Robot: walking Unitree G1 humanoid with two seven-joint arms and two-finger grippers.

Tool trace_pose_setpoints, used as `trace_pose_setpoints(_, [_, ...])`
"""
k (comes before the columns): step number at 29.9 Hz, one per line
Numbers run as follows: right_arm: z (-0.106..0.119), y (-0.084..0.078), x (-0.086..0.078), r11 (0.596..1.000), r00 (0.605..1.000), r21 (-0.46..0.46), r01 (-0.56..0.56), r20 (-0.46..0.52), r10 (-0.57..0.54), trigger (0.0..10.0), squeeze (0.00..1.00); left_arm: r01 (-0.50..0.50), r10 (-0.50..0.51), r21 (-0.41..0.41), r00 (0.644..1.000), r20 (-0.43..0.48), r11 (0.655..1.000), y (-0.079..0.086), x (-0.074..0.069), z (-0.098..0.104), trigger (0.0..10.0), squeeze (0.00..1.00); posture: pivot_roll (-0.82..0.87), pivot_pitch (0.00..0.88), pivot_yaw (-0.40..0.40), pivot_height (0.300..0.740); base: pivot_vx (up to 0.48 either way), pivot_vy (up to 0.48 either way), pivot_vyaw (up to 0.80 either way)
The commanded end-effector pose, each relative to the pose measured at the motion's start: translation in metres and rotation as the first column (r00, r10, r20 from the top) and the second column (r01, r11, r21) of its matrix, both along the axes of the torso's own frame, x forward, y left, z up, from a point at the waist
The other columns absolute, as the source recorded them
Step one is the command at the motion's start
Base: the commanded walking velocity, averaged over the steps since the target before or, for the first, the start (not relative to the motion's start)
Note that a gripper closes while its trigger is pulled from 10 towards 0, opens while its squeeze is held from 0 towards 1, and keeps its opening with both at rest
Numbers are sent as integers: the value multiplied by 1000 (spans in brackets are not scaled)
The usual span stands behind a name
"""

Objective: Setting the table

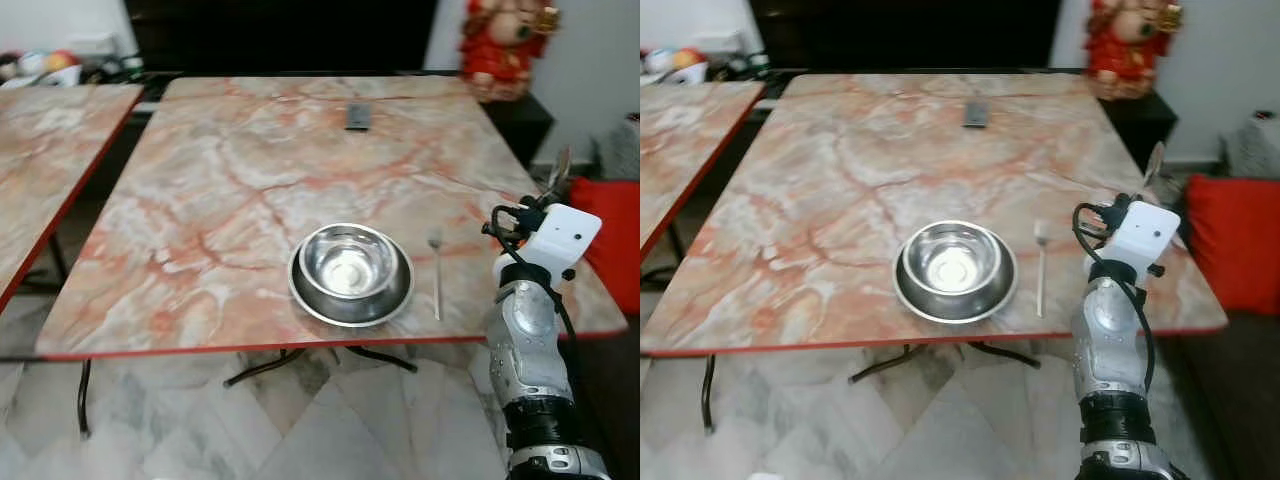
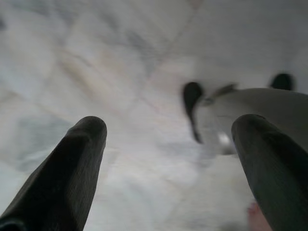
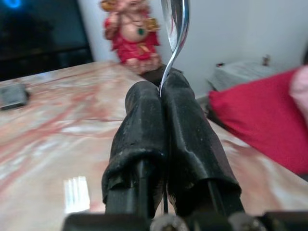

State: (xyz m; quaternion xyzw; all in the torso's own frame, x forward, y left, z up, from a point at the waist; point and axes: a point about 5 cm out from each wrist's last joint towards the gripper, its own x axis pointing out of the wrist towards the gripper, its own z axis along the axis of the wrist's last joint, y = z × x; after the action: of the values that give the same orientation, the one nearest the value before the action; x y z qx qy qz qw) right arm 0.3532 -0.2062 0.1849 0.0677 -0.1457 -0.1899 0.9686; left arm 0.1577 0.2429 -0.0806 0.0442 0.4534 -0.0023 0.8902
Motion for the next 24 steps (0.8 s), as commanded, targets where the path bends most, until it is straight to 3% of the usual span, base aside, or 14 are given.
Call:
trace_pose_setpoints(1, [-2, -3, -1, 1000, 1000, 11, 10, -4, -10, 10000, 0, 4, -5, -42, 1000, -14, 999, -10, -6, -5, 10000, 0, 17, 140, 8, 740, 0, 0, -800])
trace_pose_setpoints(7, [-4, -2, -1, 1000, 1000, 16, 0, -7, 0, 10000, 0, 8, -9, -43, 999, -31, 999, -18, -8, -8, 10000, 0, 16, 134, 11, 740, 0, 0, -755])
trace_pose_setpoints(17, [-7, 5, 2, 997, 997, -4, -74, -20, 74, 10000, 0, 36, -38, -71, 999, -32, 997, -66, 6, -12, 10000, 0, 17, 132, 10, 740, 0, 0, 0])
trace_pose_setpoints(24, [-6, 9, 2, 995, 995, -9, -103, -11, 103, 10000, 0, 35, -37, -65, 999, -26, 997, -73, 13, -10, 10000, 0, 19, 137, 7, 740, 0, 0, 0])
